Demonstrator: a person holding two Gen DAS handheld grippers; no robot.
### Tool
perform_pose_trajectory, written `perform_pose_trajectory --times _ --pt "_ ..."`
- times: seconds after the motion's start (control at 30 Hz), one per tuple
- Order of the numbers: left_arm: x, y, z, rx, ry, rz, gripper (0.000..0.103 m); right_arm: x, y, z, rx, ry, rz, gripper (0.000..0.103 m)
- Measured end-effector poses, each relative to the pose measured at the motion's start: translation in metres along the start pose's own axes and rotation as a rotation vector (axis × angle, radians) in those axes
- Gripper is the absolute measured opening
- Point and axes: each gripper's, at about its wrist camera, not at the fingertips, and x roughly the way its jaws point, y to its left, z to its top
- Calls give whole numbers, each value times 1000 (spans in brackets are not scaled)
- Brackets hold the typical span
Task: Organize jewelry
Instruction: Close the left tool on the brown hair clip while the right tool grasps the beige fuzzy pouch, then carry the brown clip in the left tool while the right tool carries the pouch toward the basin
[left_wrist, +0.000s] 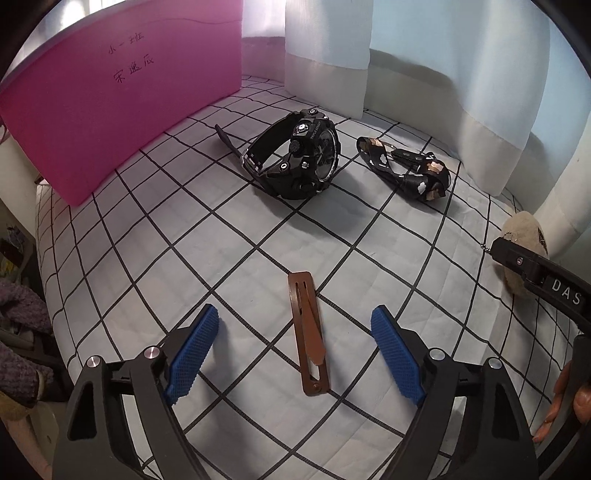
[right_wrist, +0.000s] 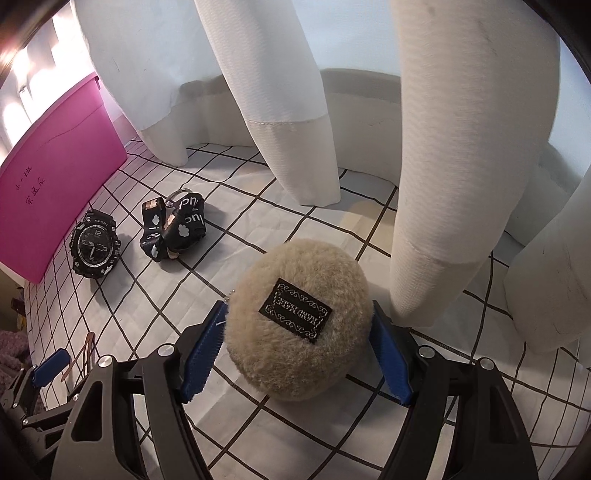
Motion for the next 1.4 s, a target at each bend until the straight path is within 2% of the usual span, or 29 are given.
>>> perform_pose_trajectory --times 0.17,0.23,0.27,0.33,0.37,0.63,0.97,1.4 --pt "-5 -6 -3 25 -27 -15 61 1 2 -2 -30 -15 -16 70" --pt "-7 -11 -5 44 -32 -29 48 0 2 -3 -41 -21 -30 62" --pt "-8 -12 -5 50 -32 -38 44 0 2 -3 -47 -22 -29 62" --pt "-9 -15 -5 55 -32 -50 28 -1 1 -4 -51 -23 -24 58" --pt "-9 -14 -5 54 -31 -57 14 -1 0 -4 -52 -24 -22 58" --pt "-15 -2 -5 3 -19 -96 13 -11 -3 -6 -53 -40 6 56" --pt "-55 15 9 -29 -92 -87 13 -41 2 -4 -72 -61 67 56" --pt "-124 39 22 -82 -193 -61 13 -112 10 7 -110 -144 165 56"
